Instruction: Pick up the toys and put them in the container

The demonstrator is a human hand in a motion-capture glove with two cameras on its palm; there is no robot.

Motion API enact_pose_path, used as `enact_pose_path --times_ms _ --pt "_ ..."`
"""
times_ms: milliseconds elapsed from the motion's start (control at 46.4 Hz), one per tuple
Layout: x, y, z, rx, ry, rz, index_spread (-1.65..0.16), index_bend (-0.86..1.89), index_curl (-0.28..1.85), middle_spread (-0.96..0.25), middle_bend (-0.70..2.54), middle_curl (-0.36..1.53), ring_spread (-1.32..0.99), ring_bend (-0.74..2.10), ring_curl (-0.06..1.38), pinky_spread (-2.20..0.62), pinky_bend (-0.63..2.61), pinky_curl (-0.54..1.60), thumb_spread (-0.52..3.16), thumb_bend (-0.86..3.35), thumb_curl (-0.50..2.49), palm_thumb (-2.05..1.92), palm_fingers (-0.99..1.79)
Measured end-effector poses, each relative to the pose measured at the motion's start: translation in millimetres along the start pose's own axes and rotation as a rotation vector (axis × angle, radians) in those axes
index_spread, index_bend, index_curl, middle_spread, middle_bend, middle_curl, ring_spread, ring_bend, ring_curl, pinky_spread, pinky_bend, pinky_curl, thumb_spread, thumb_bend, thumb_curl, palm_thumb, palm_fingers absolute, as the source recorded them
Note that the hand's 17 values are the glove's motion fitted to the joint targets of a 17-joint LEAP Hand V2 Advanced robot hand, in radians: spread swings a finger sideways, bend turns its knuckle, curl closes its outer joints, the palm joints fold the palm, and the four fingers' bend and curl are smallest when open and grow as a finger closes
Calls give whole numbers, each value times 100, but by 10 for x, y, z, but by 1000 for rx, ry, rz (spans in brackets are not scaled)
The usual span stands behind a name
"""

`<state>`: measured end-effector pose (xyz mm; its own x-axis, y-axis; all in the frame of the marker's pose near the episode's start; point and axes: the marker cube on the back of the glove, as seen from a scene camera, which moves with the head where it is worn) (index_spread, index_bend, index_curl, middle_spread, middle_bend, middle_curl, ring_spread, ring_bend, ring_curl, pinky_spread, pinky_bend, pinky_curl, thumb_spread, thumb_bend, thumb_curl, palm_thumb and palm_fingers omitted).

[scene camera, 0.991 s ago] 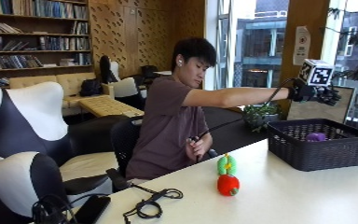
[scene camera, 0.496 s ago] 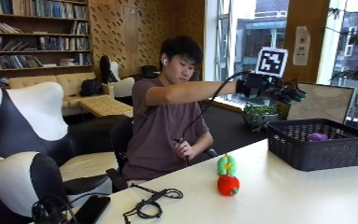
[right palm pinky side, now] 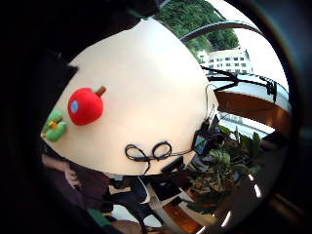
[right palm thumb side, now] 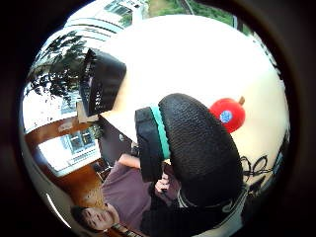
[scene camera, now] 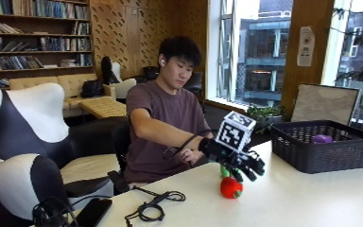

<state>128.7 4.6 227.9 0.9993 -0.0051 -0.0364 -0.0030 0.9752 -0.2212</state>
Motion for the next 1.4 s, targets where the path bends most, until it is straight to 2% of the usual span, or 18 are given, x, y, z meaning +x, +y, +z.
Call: enact_pose_path --times_ms 151,237,259,280,302,323,366,474,582,733,948,1077,1185,1271,1400 --pt "-113 -12 824 -23 -28 -52 -27 10 21 -8 11 22 1 22 33 4 76 37 137 -7 9 -11 -19" --pt "-152 -42 1038 183 -15 -74 -27 11 21 -6 9 20 0 37 37 2 86 39 136 -6 10 -10 -2" --pt "-149 -57 1044 238 -9 -70 -27 16 22 -4 12 20 -2 41 38 1 89 39 136 -5 10 -7 11" --pt "-146 -73 1048 282 -5 -66 -27 16 21 -4 12 20 -2 42 37 0 89 38 136 -5 11 -7 11" --pt "-146 -89 1052 315 -4 -66 -26 21 23 -8 24 23 -8 58 42 -8 91 38 137 0 13 1 51" --pt "-149 -106 1054 342 -7 -68 -26 18 20 -9 23 21 -10 57 37 -10 88 34 138 0 13 1 54" --pt "-150 -147 1041 383 -22 -78 -25 18 19 -13 30 24 -16 69 39 -18 89 34 140 3 16 7 83" --pt "-183 -278 967 422 -48 -87 -24 17 22 -19 40 29 -24 90 49 -27 94 39 139 17 28 37 106" --pt "-248 -417 851 309 -76 -40 -27 37 31 -22 65 40 -29 102 59 -32 98 45 124 21 37 52 134" --pt "-411 -456 280 248 -106 -57 -29 68 44 -22 93 53 -32 111 64 -35 97 48 106 18 46 55 131" --pt "-868 -389 -1192 365 63 -94 -28 94 61 -20 112 64 -33 124 69 -37 104 52 88 15 57 55 119" --pt "-1303 -365 -1768 422 63 -229 -27 100 68 -19 117 69 -33 129 70 -37 108 55 80 14 63 56 112" --pt "-1646 -537 -2105 475 130 -196 -26 102 73 -18 120 71 -33 132 71 -38 111 57 75 13 68 55 110" --pt "-2102 -668 -2287 489 58 -164 -26 103 76 -18 121 73 -33 134 71 -38 112 58 72 12 71 55 108" --pt "-2778 -829 -2368 488 58 -247 -25 103 81 -17 122 75 -33 136 71 -38 113 59 69 12 76 55 106"
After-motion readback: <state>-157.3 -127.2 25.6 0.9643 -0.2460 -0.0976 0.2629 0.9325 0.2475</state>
